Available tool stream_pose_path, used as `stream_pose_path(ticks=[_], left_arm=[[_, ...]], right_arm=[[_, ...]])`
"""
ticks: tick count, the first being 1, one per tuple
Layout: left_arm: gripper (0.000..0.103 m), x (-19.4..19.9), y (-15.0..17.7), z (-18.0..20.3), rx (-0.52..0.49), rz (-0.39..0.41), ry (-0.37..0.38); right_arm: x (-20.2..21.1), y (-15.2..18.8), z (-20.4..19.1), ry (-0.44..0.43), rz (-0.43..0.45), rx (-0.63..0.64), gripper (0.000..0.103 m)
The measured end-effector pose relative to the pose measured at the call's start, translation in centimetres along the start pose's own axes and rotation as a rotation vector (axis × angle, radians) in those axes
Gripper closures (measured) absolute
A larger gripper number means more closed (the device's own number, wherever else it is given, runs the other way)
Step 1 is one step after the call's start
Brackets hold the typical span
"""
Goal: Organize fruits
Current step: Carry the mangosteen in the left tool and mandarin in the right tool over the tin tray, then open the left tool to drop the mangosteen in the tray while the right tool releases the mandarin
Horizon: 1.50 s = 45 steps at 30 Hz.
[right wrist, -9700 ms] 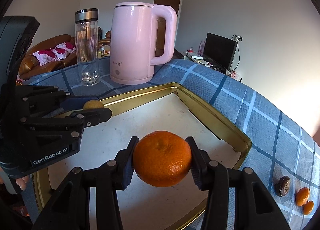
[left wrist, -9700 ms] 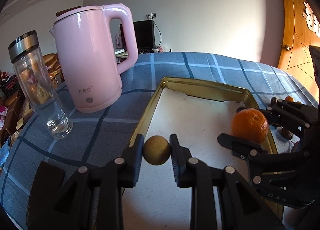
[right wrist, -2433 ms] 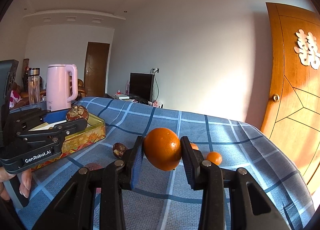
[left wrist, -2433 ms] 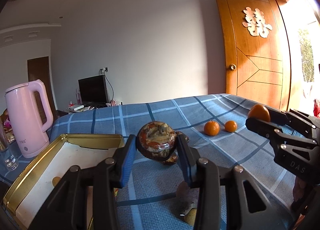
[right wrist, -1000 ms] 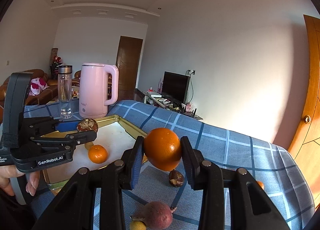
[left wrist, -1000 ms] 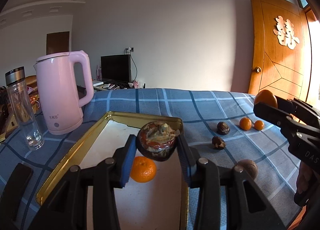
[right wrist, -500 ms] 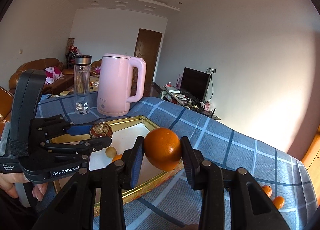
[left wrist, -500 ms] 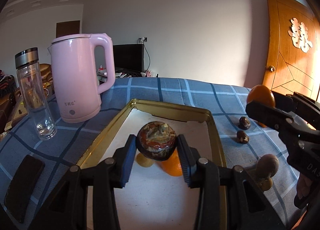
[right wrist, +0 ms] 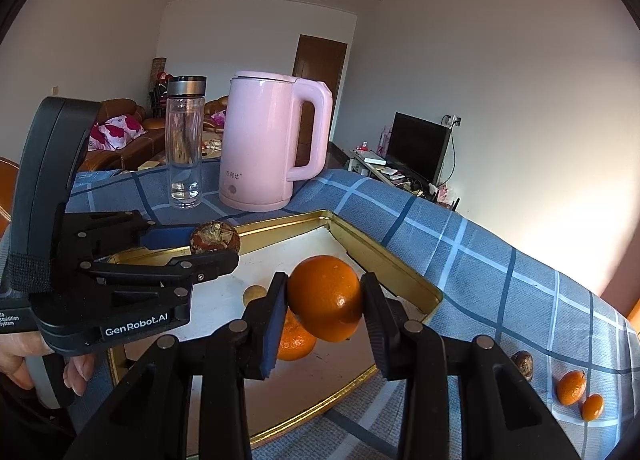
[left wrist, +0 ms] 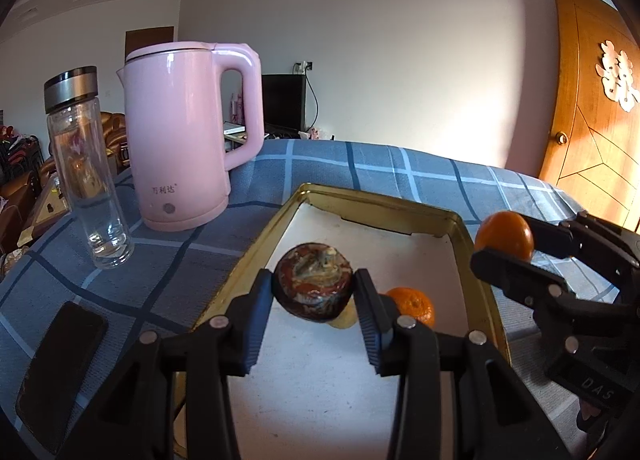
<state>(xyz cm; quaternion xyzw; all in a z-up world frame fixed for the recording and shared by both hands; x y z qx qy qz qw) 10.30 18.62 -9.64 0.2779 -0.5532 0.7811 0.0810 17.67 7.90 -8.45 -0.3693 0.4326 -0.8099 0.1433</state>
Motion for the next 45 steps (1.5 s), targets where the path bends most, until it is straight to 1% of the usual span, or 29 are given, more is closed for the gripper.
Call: stream_pose_path(ticks=[20,29,40,45], left_arm=[[0.060,-1.4,0.3,-1.6,-0.015,-0.060,-0.038],[0.060,-2.1,0.8,-2.1,-0.014,-0.095,-0.040],[0.060,-2.2,0.9,-2.0,-0.034,-0.095,-0.050],[0.060,-2.2,1.0,-2.0,-0.044,-0.090,-0.068]], right_arm=[[-1.6,1.0,-3.4,-0.083,-0.062,0.025,0.064],[-2.8,2.1,-4.3,-0.114,-0.122,0.040,0.064],[-3.5,2.8,-4.8,-0.120,-0.165,0.046,0.064],[-3.4,2.8,-4.7,-0.117,-0.166,0.036,0.064]])
Point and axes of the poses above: each gripper's, at about its wrist camera, not at the fingertips, and x roughly against the way its jaws point, z to its right, y to its underside, the point moved 6 cm from there along -x, roughly the way its jaws point, and after that the axes turned 11 degrees about x, right-handed, at the moved point
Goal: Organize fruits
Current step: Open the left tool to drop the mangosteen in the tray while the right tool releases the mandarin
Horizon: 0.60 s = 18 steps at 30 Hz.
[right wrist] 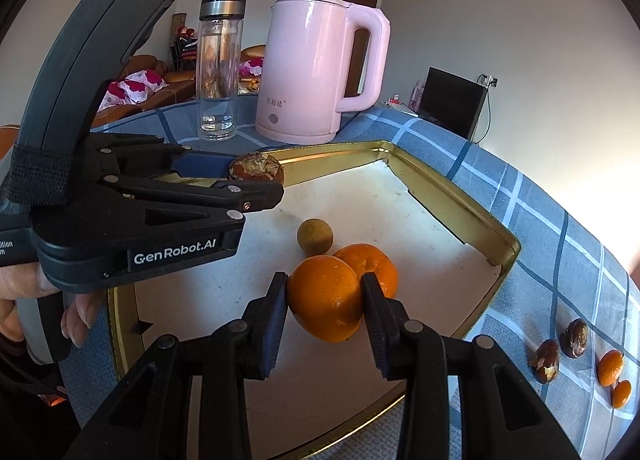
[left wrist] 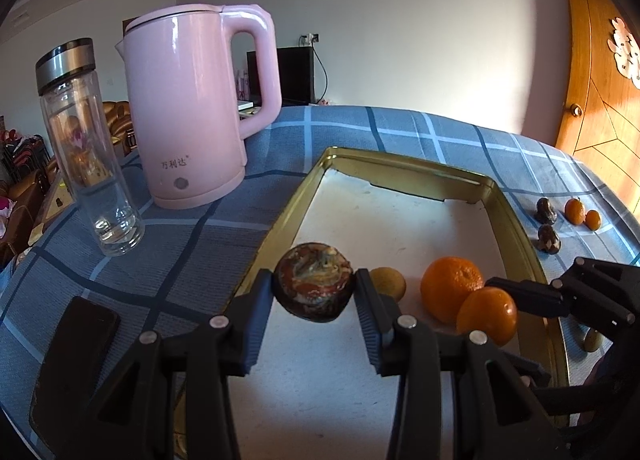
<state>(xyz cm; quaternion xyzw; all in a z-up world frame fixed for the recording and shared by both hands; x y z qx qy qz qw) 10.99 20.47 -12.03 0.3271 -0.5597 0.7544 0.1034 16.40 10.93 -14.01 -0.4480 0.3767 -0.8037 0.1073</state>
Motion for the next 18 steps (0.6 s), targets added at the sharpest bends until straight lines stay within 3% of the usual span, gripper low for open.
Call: stream_pose_path(ticks=[6,11,18], left_arm=[[0.056,0.3,0.1,0.2,-0.012,0.013,-0.008],[0.026,1.1,-0.1,0.1,0.001,0.045,-0.010],[0.013,2.3,-0.3,0.9,0.018,0.079,0.020]], right_arm=[[0.1,0.0,0.2,0.013,0.004,-0.009,0.062],[0.6,0.1,0.7,0.030,0.026,-0.032,0.047],[3.6,1.1,3.2,0.106,0.071,-0.097,0.046]])
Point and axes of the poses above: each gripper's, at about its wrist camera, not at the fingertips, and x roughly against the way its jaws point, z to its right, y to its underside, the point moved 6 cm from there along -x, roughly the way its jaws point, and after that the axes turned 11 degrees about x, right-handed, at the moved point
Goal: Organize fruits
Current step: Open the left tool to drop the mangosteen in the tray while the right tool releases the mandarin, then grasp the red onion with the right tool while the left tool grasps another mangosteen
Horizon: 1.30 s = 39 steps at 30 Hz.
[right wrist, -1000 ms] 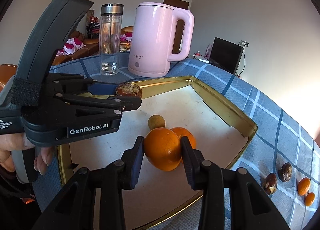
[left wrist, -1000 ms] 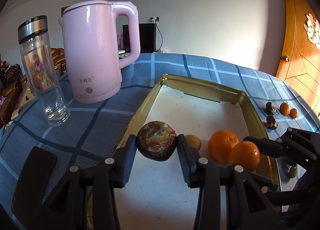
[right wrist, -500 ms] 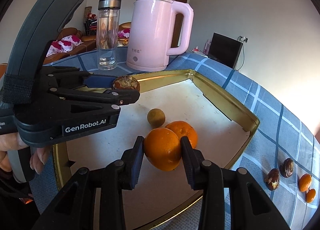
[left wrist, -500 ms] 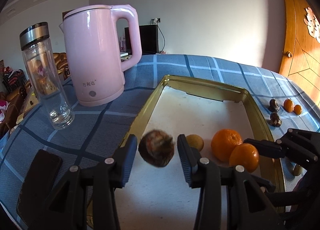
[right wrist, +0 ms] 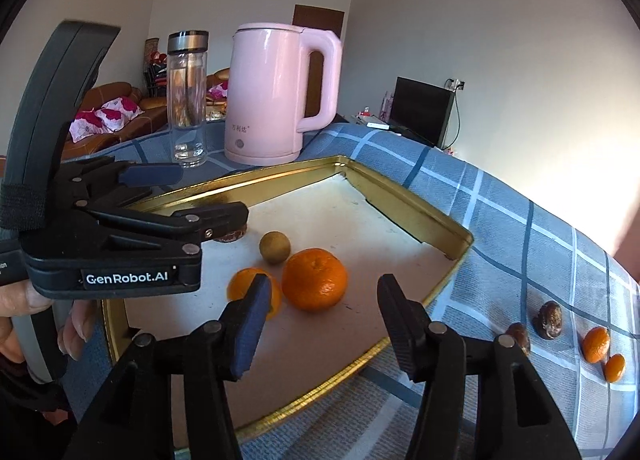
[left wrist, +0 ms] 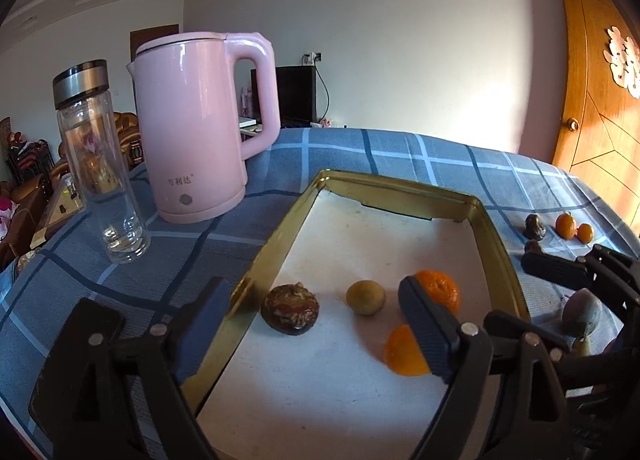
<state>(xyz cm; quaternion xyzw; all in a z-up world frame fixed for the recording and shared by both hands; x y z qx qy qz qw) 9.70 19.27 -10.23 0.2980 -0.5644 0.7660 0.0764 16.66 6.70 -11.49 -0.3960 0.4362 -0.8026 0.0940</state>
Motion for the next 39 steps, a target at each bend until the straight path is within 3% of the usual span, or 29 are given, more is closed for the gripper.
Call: stream_pose_path(ticks=[4,7,11,15,24,26,27,32,39], left_arm=[[0.008,1.0,0.0,1.4,-0.005,0.018,0.027],[0.003,1.6,0.4,2.8,-0.012,0.027,0.048],[0.003,1.7,1.1,4.8,-0.044,0.020,0.072],[0.003,1.7,1.7,6.3,-0.077,0.014,0.080],[0.003,2.2,2.1,8.1,-0.115,0.021,0.089],[0.003,2.4,2.2,8.7,-0.124,0.024,0.099],[0.003,2.6,2.2,9.1,-0.132,0.026,0.106],[0.003,3.1,2.2,11.8,-0.177,0.040,0.143],[0.003,2.4,1.8,17.7,-0.257,0.035,0.190]], right_arm=[[2.8,1.1,3.0,0.074,0.013,-0.050,0.038],[4.2,3.2,5.4,0.152,-0.026,-0.093,0.035],[5.5,6.9,8.2,0.185,-0.092,-0.188,0.034],[5.8,9.6,9.7,0.168,-0.133,-0.273,0.034],[3.9,11.5,9.3,0.005,-0.188,-0.371,0.035],[3.9,11.6,9.2,-0.032,-0.175,-0.384,0.046],[3.8,11.5,9.4,-0.031,-0.175,-0.386,0.050],[4.1,11.3,9.4,-0.022,-0.163,-0.372,0.051],[6.1,10.9,13.7,0.116,-0.136,-0.363,0.051]])
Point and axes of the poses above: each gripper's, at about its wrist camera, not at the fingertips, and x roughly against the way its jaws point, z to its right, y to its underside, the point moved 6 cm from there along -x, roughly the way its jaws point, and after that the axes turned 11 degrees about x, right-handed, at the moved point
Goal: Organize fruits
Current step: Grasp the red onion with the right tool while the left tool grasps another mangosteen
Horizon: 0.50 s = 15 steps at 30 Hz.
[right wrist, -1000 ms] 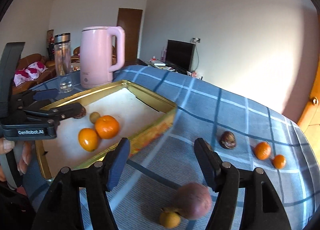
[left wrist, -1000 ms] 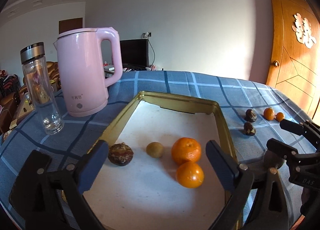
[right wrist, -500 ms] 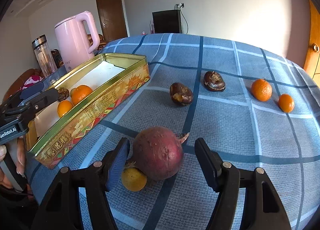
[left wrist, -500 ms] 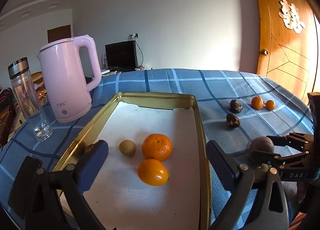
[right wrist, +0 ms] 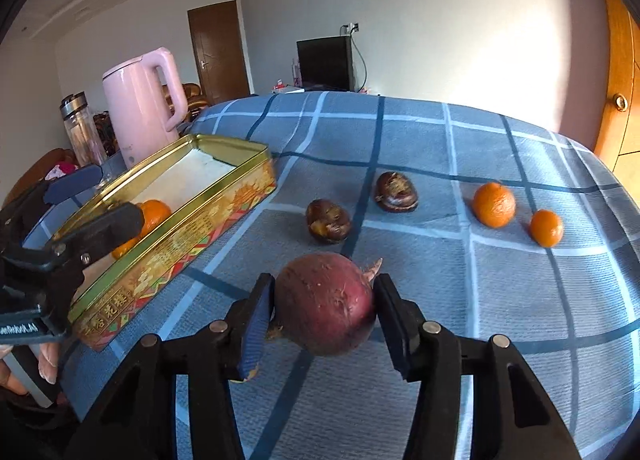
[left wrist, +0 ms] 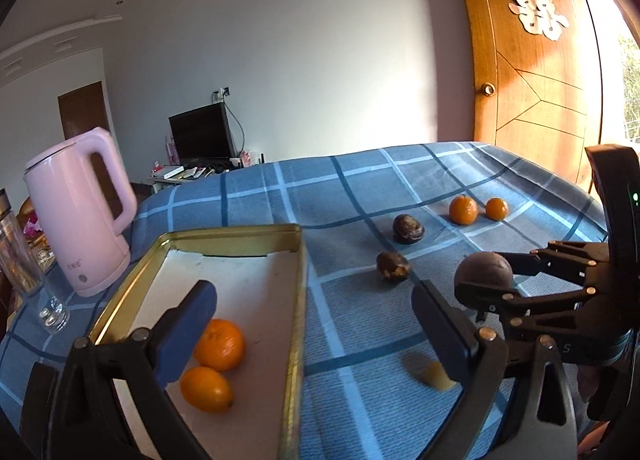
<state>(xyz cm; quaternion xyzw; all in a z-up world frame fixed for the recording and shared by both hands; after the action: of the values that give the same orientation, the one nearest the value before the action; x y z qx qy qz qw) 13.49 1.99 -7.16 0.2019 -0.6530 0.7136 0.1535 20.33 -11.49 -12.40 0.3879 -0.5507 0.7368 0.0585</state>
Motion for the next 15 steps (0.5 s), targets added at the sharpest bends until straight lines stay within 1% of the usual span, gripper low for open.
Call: stream_pose_path(ticks=[4,5,7,9,11,12,14,15], left_arm=[[0.003,-3.0,-0.3,3.0,-0.024,-0.056,0.014],[0.004,-3.9,-0.2,3.5,-0.022,-0.078,0.012],[0.005,-5.4,0.0,4.6,-0.015,-0.123,0.030],[0.006,-6.7,0.1,5.5,-0.021,-0.144,0.030],[0.011,-8.0,0.3,5.8,-0.014,-0.175,0.026],[0.012,-8.7,0.4,5.9,-0.010,-0.196,0.028],[0.019,-9.5,0.5,6.1,-0.005,-0.224,0.035],[0.020,-9.9,0.6,6.2,-0.009,-0.235,0.038]], right_arm=[[-0.3,-0.5,3.2,0.101,0.006,-0.021,0.051],[-0.4,-0.6,3.8,0.111,0.007,-0.030,0.051],[-0.9,-0.6,5.1,0.134,0.004,-0.046,0.051],[-1.4,-0.6,5.8,0.148,-0.003,-0.053,0.051],[-1.8,-0.4,6.8,0.168,-0.012,-0.061,0.051],[-2.0,-0.2,7.0,0.166,-0.016,-0.071,0.051],[-2.3,0.1,7.7,0.168,-0.026,-0.088,0.051],[-2.1,0.2,8.0,0.164,-0.019,-0.100,0.051]])
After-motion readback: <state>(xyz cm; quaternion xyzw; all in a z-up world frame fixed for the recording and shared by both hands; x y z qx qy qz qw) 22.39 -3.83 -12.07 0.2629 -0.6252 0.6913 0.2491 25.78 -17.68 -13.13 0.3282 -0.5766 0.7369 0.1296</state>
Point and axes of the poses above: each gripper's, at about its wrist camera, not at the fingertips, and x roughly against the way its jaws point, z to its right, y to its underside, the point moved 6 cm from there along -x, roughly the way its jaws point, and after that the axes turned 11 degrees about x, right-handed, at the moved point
